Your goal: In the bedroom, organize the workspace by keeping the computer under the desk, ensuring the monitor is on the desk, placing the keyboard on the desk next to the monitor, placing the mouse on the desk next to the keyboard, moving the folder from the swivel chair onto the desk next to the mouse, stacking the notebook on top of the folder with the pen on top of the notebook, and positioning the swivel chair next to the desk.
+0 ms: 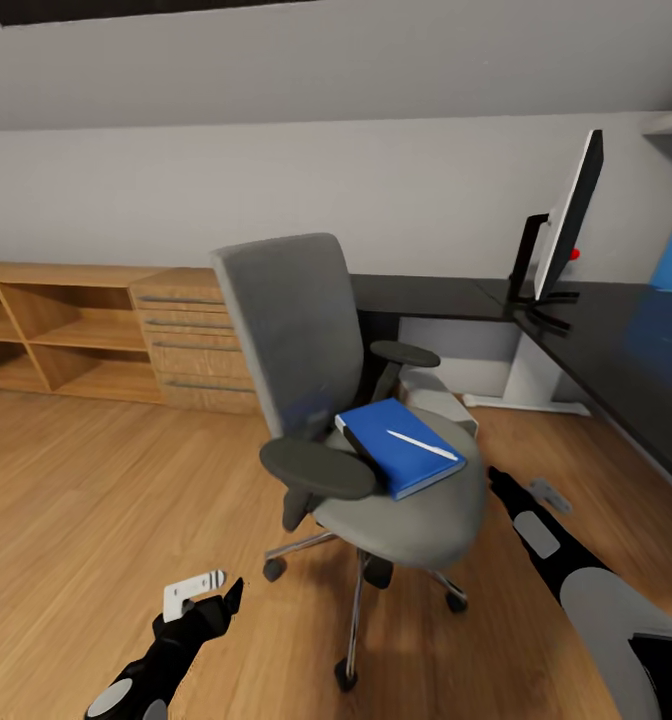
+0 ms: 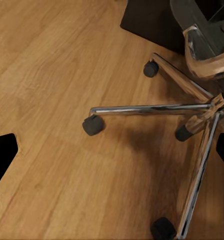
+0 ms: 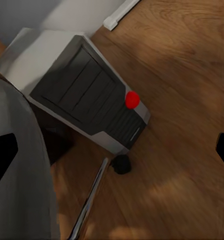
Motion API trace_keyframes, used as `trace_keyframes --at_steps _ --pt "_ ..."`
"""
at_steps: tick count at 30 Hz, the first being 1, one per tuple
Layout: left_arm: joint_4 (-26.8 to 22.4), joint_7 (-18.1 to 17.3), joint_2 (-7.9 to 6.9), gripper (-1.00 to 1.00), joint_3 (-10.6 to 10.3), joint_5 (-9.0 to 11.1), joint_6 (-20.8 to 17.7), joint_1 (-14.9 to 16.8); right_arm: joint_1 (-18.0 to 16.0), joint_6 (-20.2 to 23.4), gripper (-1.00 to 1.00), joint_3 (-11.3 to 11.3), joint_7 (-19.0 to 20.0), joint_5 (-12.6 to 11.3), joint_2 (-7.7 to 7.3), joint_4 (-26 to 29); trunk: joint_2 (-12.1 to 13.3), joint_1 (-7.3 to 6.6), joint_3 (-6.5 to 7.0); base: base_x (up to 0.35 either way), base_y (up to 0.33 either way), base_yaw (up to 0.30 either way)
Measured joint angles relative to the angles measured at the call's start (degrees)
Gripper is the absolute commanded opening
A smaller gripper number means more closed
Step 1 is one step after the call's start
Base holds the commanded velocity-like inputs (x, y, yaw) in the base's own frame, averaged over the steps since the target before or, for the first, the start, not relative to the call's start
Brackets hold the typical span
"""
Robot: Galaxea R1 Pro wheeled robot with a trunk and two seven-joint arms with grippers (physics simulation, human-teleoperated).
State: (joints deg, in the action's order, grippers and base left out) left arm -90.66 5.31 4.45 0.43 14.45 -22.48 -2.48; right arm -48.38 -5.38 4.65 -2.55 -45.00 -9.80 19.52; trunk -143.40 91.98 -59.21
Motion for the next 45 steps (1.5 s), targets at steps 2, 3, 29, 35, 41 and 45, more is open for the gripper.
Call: trace_keyframes --at_steps 2,3,29,35,41,45 --pt "-0.1 0.0 0.00 1.00 0.6 0.0 0.0 0.0 0.0 -0.7 1.00 -0.1 0.0 -0.1 -0.20 0.0 0.0 0.00 0.00 0.000 0.000 0.219" --pt "-0.1 0.0 0.00 1.00 0.8 0.0 0.0 0.0 0.0 -0.9 1.00 -0.1 0.0 -0.1 -0.22 0.0 0.0 0.00 0.00 0.000 0.000 0.228" --pt "-0.1 0.0 0.00 1.00 1.0 0.0 0.0 0.0 0.1 -1.6 1.00 -0.7 0.3 -0.6 0.02 -0.1 0.0 0.01 -0.01 0.000 0.000 0.131" --pt "-0.1 0.0 0.00 1.00 1.0 0.0 0.0 0.0 0.1 -2.7 1.00 -0.6 0.2 -0.6 -0.35 -0.1 0.0 0.01 -0.01 0.000 0.000 0.000" --pt "-0.1 0.0 0.00 1.00 1.0 0.0 0.0 0.0 0.1 -2.8 1.00 -0.6 0.2 -0.7 -1.07 -0.1 0.0 0.01 -0.01 0.000 0.000 0.000" --pt "-0.1 0.0 0.00 1.00 1.1 0.0 0.0 0.0 0.1 -2.7 1.00 -0.6 0.1 -0.8 -1.69 -0.1 0.0 0.00 -0.01 0.074 0.000 0.000"
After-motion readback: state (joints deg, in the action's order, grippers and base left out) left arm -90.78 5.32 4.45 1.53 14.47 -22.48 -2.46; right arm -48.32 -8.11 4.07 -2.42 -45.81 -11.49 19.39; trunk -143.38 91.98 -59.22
